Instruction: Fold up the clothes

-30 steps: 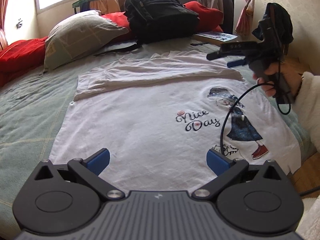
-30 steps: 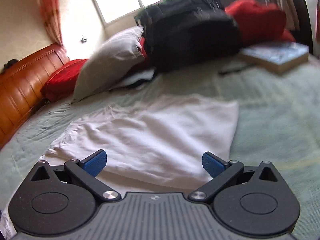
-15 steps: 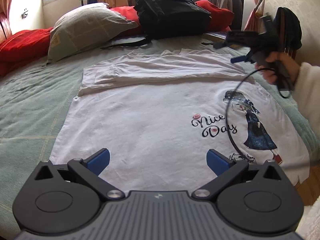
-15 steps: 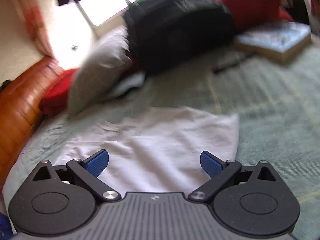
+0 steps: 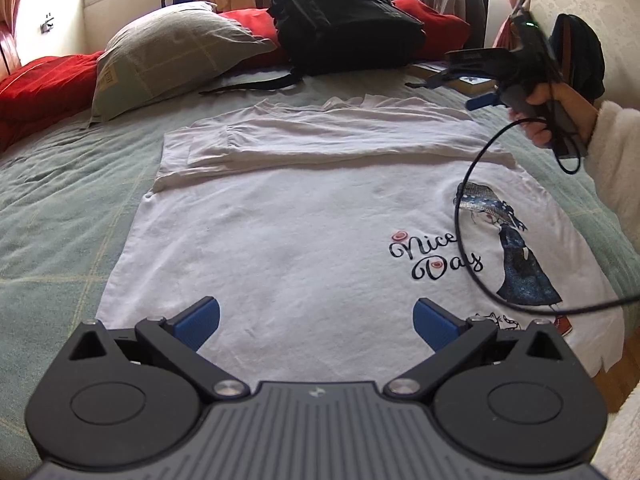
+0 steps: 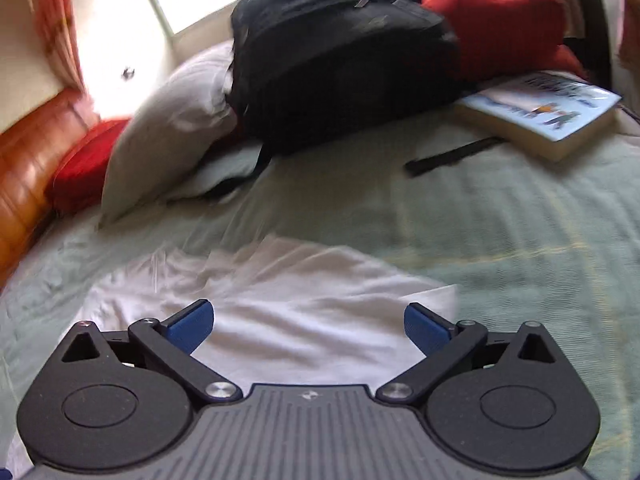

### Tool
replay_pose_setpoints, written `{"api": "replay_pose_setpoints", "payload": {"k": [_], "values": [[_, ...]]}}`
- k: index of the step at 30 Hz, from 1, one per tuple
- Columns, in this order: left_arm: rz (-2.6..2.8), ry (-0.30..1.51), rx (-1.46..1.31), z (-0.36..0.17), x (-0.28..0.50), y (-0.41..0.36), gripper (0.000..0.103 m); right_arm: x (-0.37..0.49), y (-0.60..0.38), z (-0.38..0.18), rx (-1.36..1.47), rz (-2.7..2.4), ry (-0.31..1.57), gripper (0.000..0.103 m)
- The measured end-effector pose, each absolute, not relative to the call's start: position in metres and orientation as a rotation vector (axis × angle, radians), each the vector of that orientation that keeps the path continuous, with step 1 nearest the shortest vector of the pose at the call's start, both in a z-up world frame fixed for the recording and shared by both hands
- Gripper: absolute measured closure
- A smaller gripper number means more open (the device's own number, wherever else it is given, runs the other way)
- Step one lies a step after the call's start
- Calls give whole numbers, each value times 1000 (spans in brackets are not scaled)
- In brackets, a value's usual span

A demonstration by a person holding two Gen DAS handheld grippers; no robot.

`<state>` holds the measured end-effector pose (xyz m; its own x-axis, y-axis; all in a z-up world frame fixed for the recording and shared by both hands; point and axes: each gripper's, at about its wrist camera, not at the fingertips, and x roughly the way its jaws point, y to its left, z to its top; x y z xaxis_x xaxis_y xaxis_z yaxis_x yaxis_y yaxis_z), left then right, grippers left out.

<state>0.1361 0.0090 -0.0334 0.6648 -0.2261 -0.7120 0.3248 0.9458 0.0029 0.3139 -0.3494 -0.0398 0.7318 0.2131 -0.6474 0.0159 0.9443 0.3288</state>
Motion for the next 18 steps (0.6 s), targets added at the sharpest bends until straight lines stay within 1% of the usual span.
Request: {"api": "replay_pose_setpoints", "payload": {"k": [4, 13, 18], "values": [[-303, 786, 129, -34, 134, 12, 1, 346, -334, -68, 219, 8, 839, 0], [-293, 770, 122, -32, 133, 17, 1, 339, -282, -31, 50, -1, 826, 0], [-299, 763, 112, -33, 132, 21, 1, 310, -243, -51, -9, 50, 880, 0]]}}
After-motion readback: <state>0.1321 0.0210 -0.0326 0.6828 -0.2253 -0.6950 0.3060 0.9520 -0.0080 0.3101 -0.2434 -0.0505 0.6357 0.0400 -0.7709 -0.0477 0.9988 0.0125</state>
